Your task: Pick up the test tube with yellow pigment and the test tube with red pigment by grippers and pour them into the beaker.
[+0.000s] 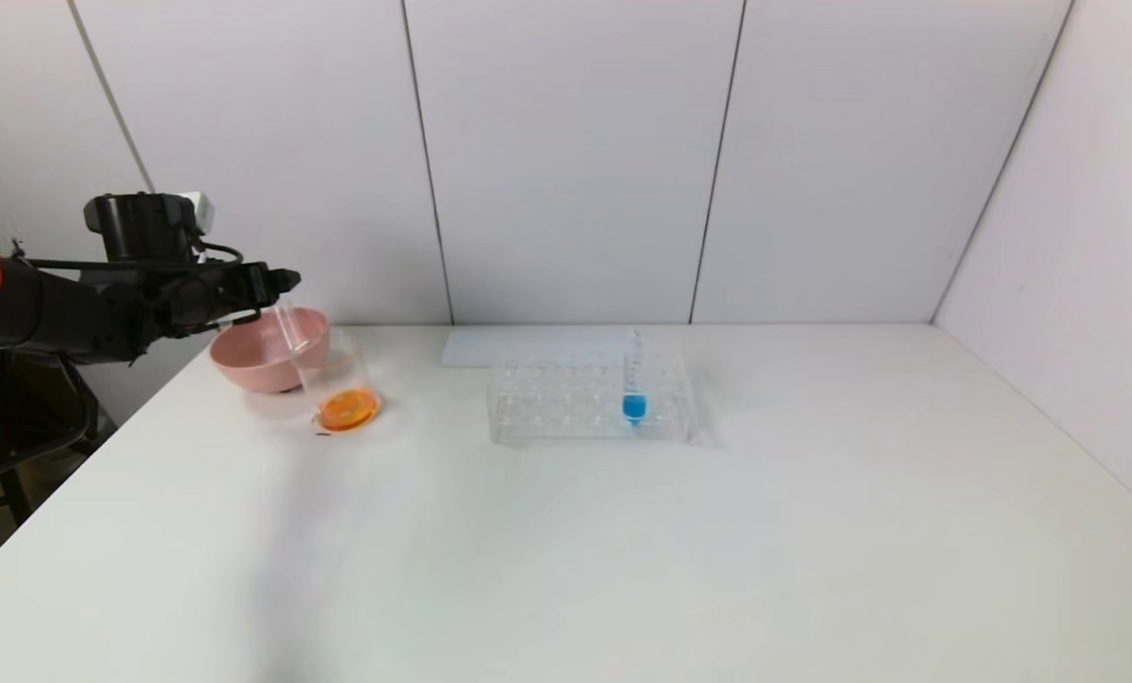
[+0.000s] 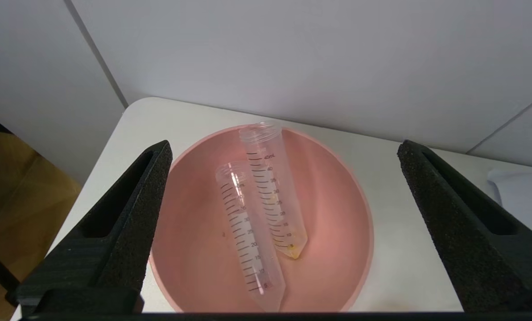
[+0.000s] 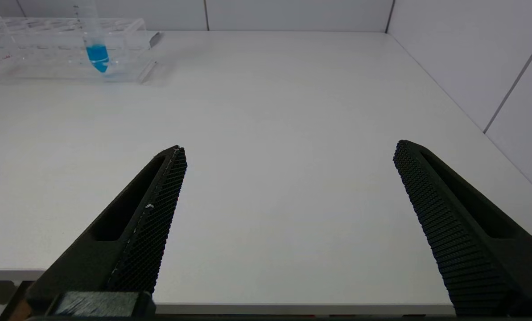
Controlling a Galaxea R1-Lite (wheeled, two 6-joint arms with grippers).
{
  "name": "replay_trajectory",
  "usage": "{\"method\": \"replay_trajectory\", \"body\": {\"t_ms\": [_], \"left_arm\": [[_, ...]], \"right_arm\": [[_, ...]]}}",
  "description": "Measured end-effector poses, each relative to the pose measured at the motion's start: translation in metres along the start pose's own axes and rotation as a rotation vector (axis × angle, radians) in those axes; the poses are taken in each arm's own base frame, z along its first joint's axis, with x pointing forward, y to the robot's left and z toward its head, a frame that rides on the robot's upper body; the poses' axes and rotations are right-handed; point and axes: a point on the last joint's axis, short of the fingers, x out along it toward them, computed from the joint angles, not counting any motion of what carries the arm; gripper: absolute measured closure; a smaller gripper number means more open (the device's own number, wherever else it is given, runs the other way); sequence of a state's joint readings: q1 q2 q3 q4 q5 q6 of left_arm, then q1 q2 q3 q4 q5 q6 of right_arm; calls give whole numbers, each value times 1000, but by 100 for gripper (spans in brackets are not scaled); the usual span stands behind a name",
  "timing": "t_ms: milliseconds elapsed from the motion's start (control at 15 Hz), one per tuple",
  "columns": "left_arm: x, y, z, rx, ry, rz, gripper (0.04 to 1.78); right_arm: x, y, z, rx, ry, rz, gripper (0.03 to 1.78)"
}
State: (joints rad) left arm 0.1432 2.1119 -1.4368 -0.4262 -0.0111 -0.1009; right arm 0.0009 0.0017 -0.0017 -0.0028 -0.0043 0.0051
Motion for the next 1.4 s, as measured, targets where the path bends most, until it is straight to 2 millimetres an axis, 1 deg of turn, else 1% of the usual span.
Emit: {"method": "replay_trajectory", "body": {"t_ms": [133,400,667,800,933,1133,1400], "left_arm": [[-13,-7,6,5,-10,-13,6],[-45,-26,15,16,-64,-65,6],[-76,-46,15,33,-93,-127,6],[-94,-53,15,51,-102,-151,6],[-111,-57,15,82,-109,-166,6],[-136,-56,15,146,-124,-176,6],[-185,-56,16,162,-155,-202,6]], "right_arm": [[0,0,0,0,0,0,11],[0,0,0,0,0,1,11],[0,0,0,0,0,0,11],[0,0,0,0,0,0,11],[0,0,0,0,0,0,11],[0,0,0,0,0,0,11],[0,0,0,0,0,0,11]]}}
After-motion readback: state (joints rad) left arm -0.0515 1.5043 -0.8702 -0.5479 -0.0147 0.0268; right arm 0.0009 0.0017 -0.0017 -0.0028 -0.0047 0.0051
